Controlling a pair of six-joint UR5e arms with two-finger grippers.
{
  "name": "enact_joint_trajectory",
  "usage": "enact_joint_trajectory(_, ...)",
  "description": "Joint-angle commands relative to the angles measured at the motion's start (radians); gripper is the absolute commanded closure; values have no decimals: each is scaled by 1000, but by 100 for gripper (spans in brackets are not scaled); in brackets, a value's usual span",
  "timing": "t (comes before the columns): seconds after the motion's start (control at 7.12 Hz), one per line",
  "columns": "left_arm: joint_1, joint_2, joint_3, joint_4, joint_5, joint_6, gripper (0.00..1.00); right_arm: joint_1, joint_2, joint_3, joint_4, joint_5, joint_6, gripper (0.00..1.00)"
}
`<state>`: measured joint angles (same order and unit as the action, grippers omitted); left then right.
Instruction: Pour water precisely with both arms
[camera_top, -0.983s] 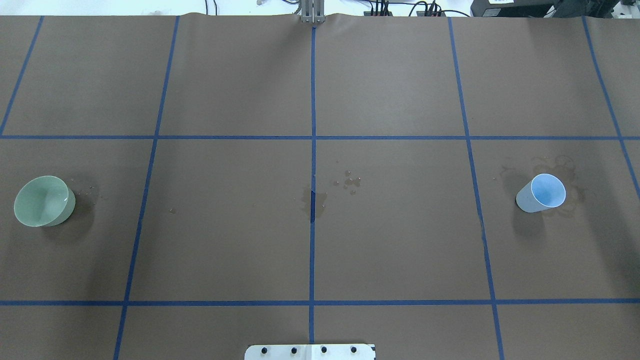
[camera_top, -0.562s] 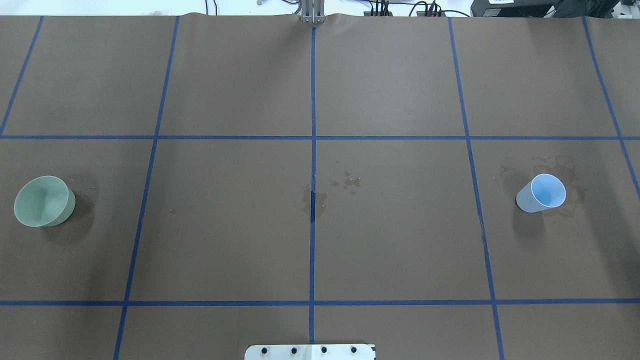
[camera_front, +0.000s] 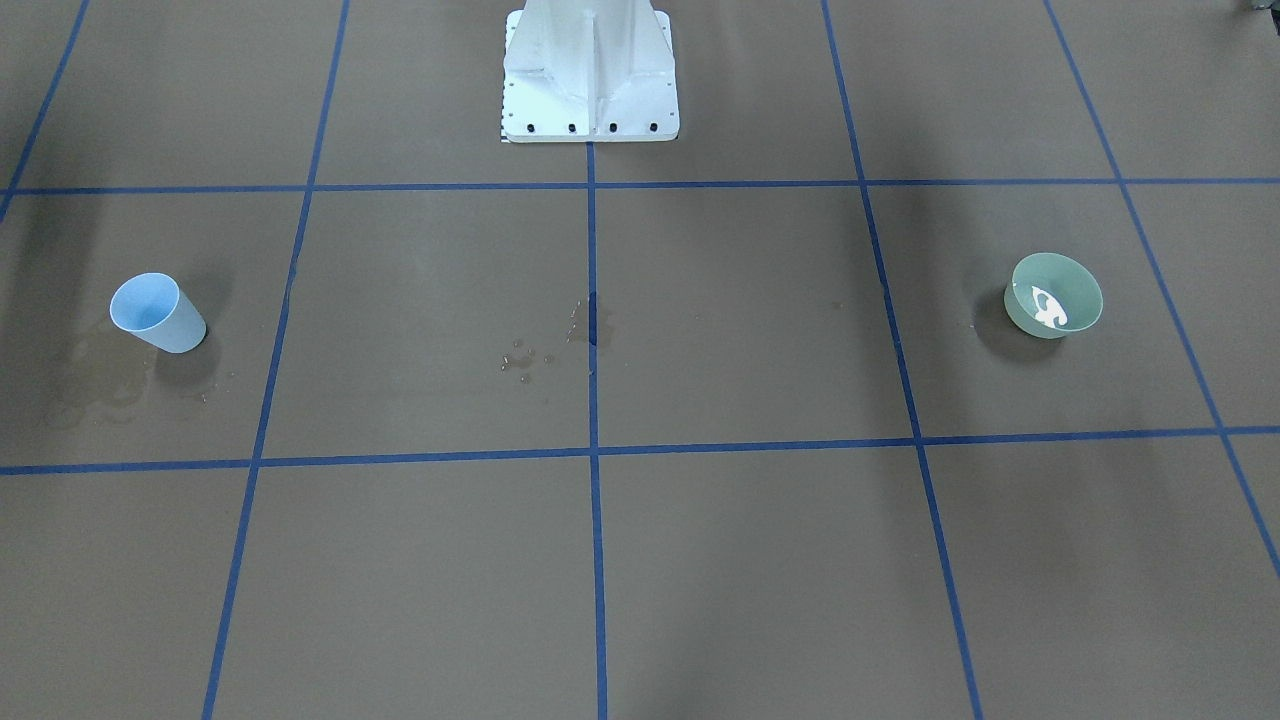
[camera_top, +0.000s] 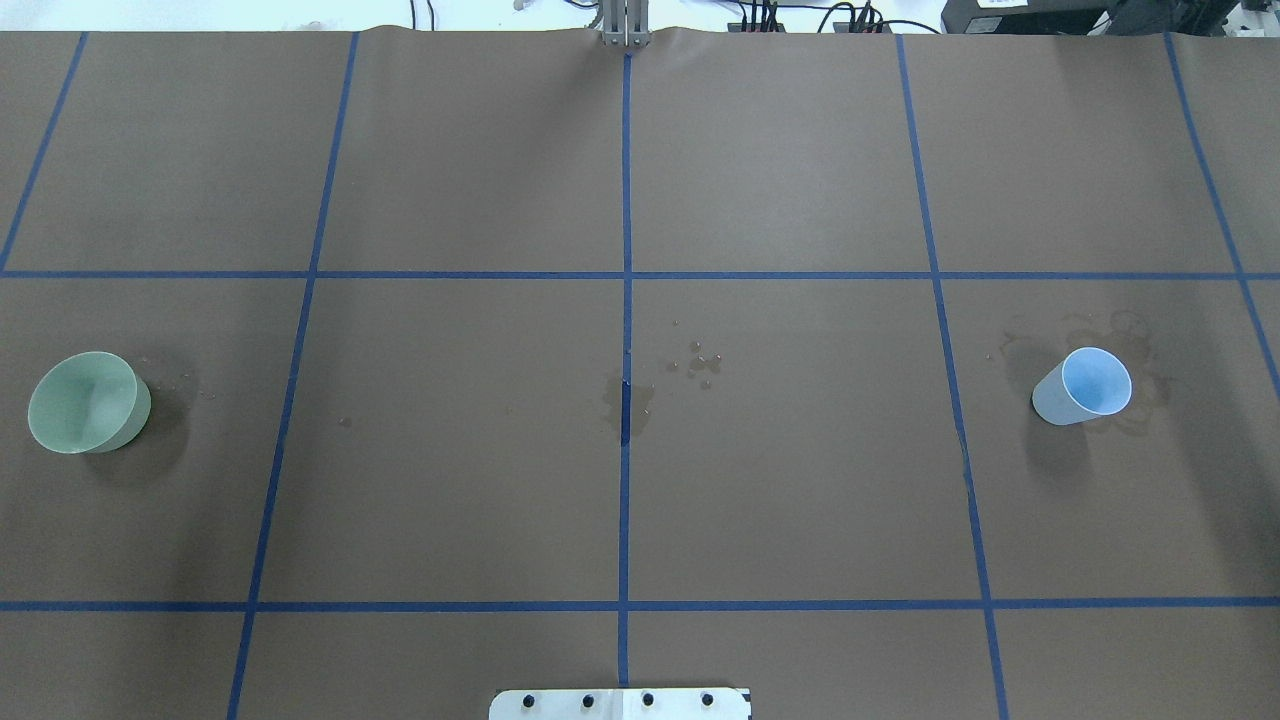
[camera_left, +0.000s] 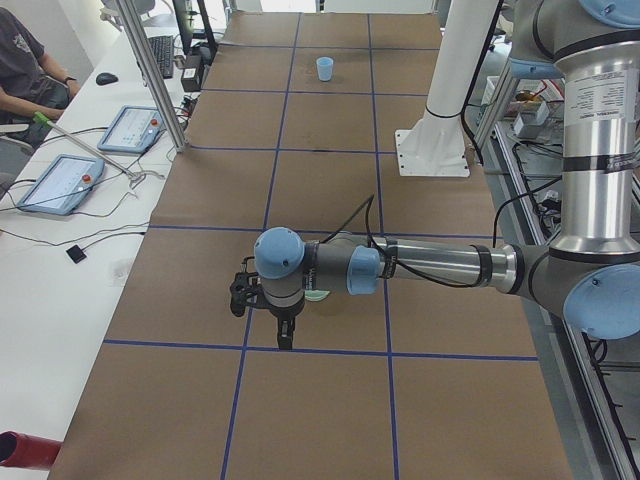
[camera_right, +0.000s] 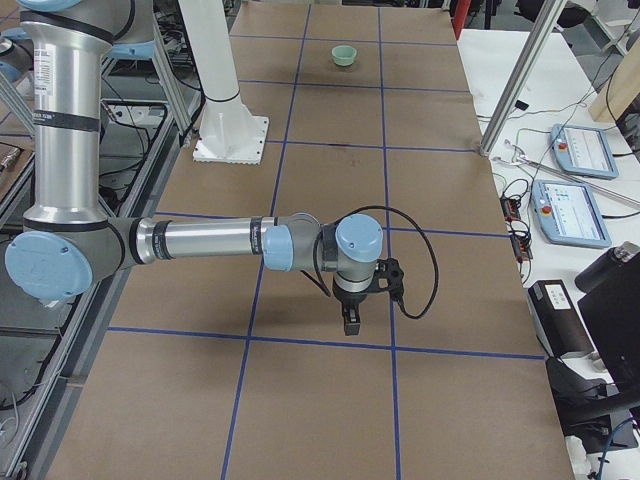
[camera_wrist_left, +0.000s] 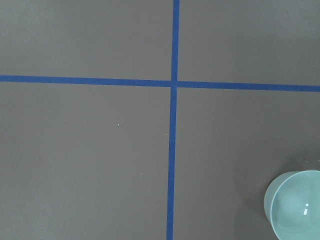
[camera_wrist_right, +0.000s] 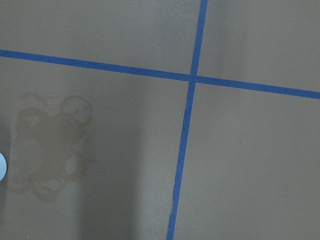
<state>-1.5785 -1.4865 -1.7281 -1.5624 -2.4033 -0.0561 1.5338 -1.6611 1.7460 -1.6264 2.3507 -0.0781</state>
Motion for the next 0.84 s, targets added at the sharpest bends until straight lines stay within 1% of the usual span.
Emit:
enact_joint_trajectory(0.0, 5, -6, -7, -11, 3, 1, 0, -1, 1, -5, 0, 1, 0, 0)
enact_joint_trajectory(0.28, 6, -6, -5, -47, 3, 7, 0, -1, 1, -5, 0, 4, 1, 0)
enact_joint_trajectory(0.42, 6, 1, -22, -50, -2, 9, 0, -1, 1, -6, 0, 4, 0, 0)
enact_joint_trajectory(0.7, 6, 6, -28, -56, 1, 9, 0, -3, 1, -40, 57, 2, 1, 0)
